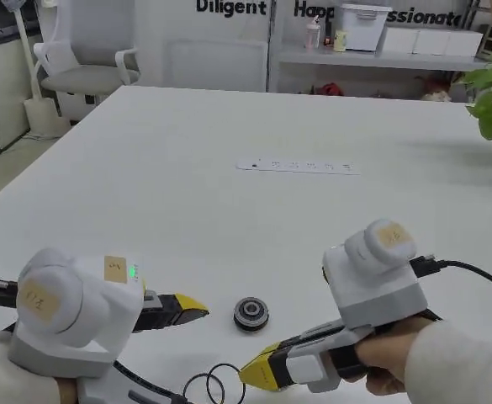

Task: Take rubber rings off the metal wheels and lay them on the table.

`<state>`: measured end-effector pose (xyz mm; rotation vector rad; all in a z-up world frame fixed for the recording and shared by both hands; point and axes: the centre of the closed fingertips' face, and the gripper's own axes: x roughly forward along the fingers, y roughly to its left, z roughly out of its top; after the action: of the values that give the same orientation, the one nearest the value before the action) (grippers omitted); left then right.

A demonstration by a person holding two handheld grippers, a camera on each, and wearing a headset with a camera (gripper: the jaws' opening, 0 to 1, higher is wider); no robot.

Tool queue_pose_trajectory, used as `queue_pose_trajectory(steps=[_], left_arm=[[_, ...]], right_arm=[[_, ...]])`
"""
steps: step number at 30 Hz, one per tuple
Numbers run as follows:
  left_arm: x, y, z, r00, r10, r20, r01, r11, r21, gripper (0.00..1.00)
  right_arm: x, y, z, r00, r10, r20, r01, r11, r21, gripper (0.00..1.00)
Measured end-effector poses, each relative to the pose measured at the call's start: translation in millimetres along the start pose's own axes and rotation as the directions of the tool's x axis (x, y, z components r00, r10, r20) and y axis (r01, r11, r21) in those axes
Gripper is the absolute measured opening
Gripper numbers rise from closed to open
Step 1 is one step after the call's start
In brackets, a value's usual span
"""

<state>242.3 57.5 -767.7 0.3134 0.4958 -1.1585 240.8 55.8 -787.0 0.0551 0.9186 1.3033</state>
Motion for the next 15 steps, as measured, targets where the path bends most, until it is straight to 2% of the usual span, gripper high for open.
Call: queue_pose_trajectory(steps=[5,8,12,15], left_arm=[[-0.7,0.9,0.0,1.0,0.003,0.006,-0.003,1.0,-0.012,0.82],[-0.3,0.4,-1.3,1.0,0.001,0.0,-0.001,1.0,-0.009,0.81],[-0.2,0.1,-2.0,1.0,0.001,-0.003,-0.001,1.0,-0.008,0.82],[-0.5,0.9,-2.3,1.0,0.006,-0.004,-0.006,1.0,-0.008,0.82]], right_arm=[[1.4,-6.2,-2.5,0.9993,-0.035,-0.011,0.034,0.999,-0.031,0.0],[0.2,-8.8,0.3,0.9987,-0.05,0.001,0.05,0.997,-0.054,0.0],[-0.1,-9.6,1.0,0.9986,-0.052,0.004,0.052,0.996,-0.068,0.0],[2.3,-9.1,-3.4,0.9985,-0.053,-0.016,0.051,0.995,-0.086,0.0]])
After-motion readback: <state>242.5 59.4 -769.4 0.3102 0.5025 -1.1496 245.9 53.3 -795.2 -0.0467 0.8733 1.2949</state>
